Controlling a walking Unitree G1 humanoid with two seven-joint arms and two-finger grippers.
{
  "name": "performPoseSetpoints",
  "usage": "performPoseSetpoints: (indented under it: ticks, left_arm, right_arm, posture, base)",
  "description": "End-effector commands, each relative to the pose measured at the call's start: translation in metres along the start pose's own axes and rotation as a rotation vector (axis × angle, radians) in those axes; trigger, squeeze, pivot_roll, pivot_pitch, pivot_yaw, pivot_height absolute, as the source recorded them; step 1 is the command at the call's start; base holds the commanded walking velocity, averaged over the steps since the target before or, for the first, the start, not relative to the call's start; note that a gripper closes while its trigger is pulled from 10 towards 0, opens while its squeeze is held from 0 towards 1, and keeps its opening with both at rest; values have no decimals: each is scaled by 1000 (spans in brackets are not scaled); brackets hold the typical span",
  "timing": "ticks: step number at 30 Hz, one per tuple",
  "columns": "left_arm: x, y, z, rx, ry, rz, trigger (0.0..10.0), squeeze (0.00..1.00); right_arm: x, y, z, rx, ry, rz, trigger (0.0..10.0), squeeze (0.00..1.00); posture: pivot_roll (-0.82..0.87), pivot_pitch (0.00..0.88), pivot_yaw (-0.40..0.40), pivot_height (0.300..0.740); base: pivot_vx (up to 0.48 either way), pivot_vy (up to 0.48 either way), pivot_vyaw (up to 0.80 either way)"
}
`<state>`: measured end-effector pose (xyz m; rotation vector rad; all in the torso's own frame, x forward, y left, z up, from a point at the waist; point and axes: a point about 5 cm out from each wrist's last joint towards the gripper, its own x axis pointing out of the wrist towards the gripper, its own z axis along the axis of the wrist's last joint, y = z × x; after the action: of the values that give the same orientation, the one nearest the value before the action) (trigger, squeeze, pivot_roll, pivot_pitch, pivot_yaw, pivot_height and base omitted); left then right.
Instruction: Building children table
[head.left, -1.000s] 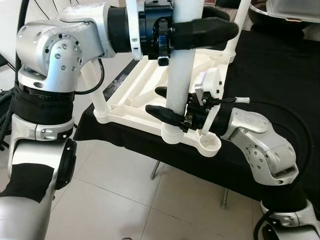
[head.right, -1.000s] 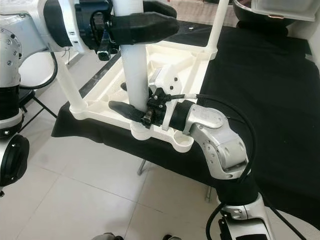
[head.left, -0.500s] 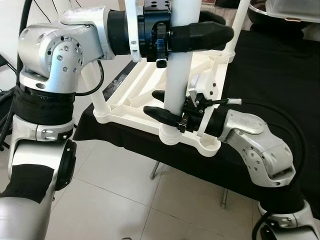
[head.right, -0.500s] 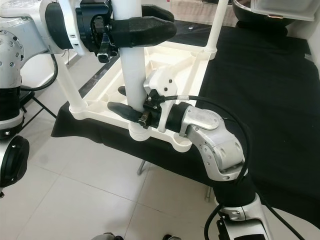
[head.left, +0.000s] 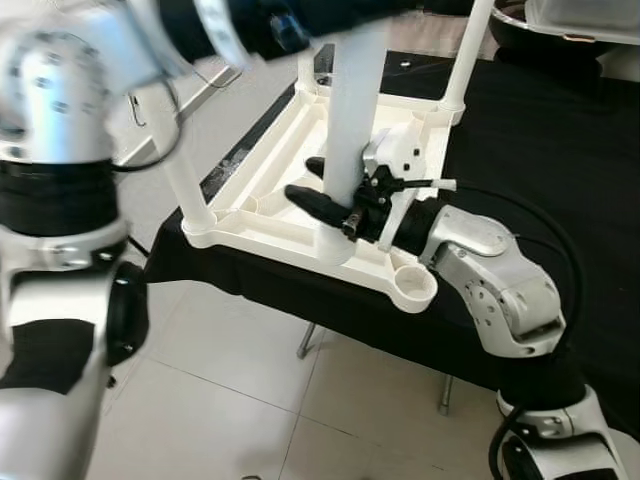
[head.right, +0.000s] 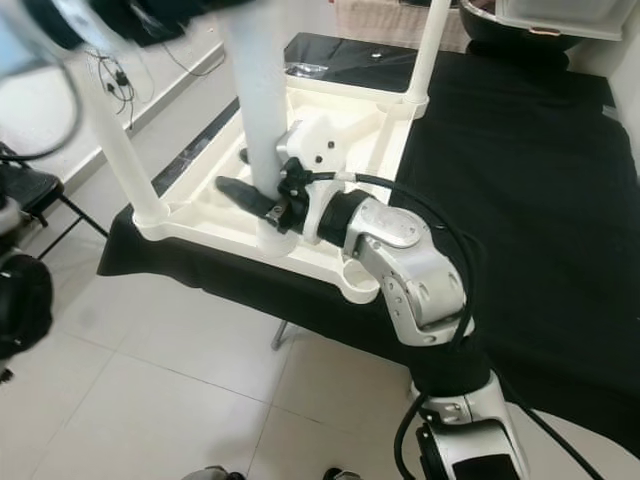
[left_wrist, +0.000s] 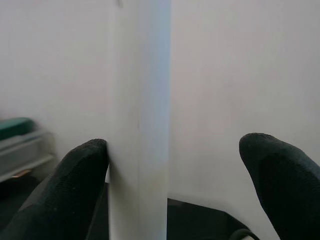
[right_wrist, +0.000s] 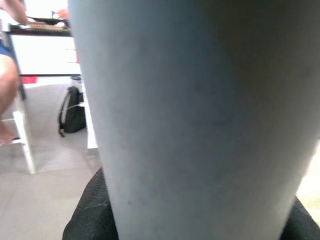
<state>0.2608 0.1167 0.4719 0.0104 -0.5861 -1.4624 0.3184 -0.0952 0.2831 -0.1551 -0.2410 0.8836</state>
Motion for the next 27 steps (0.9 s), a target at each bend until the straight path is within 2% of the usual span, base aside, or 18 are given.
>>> performPoseSetpoints:
  ticks: [1,3,6,7,10,11,12,13,14,17,19,20,21,22,23,24,26,27]
  left_arm:
    - [0,-9,15,73,-27,-35,10000,1000]
    - [-17,3,17,145,-20,123,10000,1000]
    - [-22,7,16,163,-22,172,10000,1000]
    - [-35,13,13,185,-33,277,10000,1000]
    - [-46,-2,-2,109,-50,285,10000,1000]
    - [-49,-15,-18,53,-30,250,10000,0]
    - [-49,-15,-18,53,-30,250,10000,0]
    - [-51,-24,-28,17,-15,225,10000,0]
    - [-57,-47,-61,-75,39,164,10000,0]
    - [-59,-58,-76,-111,62,143,10000,0]
    - [-66,-81,-128,-203,197,191,10000,0]
    - [-64,-97,-152,-248,249,208,10000,0]
    - [-64,-97,-152,-248,249,208,10000,0]
    - [-61,-118,-178,-294,315,224,10000,0]
    - [-59,-132,-191,-326,349,233,10000,0]
    - [-59,-132,-191,-326,349,233,10000,0]
    - [-54,-159,-203,-400,372,268,10000,0]
    - [-54,-166,-206,-413,386,297,10000,0]
  right_arm:
    - [-5,-12,-7,35,29,-75,0,0]
    - [-10,-33,-7,15,39,-197,0,0]
    - [-12,-40,-6,7,41,-240,0,0]
    - [-21,-62,-4,10,40,-375,0,0]
    - [-33,-83,5,-4,0,-480,0,0]
    - [-37,-89,10,-4,-27,-505,0,0]
    - [-37,-89,10,-4,-27,-505,0,0]
    - [-39,-93,13,-3,-43,-519,0,0]
    - [-44,-98,21,9,-91,-531,0,0]
    - [-45,-100,24,13,-111,-538,0,0]
    - [-46,-96,31,26,-180,-475,0,0]
    - [-46,-91,32,33,-208,-417,1373,0]
    - [-46,-91,32,33,-208,-417,1373,0]
    - [-45,-82,31,26,-218,-342,10000,0]
    - [-44,-77,29,20,-220,-296,10000,0]
    - [-44,-77,29,20,-220,-296,10000,0]
    - [-43,-55,23,29,-214,-114,10000,0]
    - [-42,-44,20,32,-206,-21,10000,0]
  posture:
    - [69,141,-13,740]
    - [73,152,-17,740]
    - [73,152,-17,740]
    - [76,163,-17,740]
    - [75,179,-16,740]
    - [72,188,-16,740]
    - [72,188,-16,740]
    - [72,188,-16,740]
    - [69,203,-12,740]
    - [69,203,-12,740]
    - [70,241,2,740]
    - [70,241,2,740]
    - [70,241,2,740]
    - [70,252,6,740]
    - [70,252,6,740]
    - [70,252,6,740]
    - [73,270,10,740]
    - [73,271,10,740]
  base:
    - [0,0,0]
    - [0,0,0]
    - [0,0,0]
    - [0,0,0]
    - [0,0,0]
    - [0,0,0]
    - [0,0,0]
    - [0,0,0]
    - [0,0,0]
    - [0,0,0]
    - [0,0,0]
    - [0,0,0]
    - [0,0,0]
    - [0,0,0]
    - [0,0,0]
    - [0,0,0]
    - [0,0,0]
    - [0,0,0]
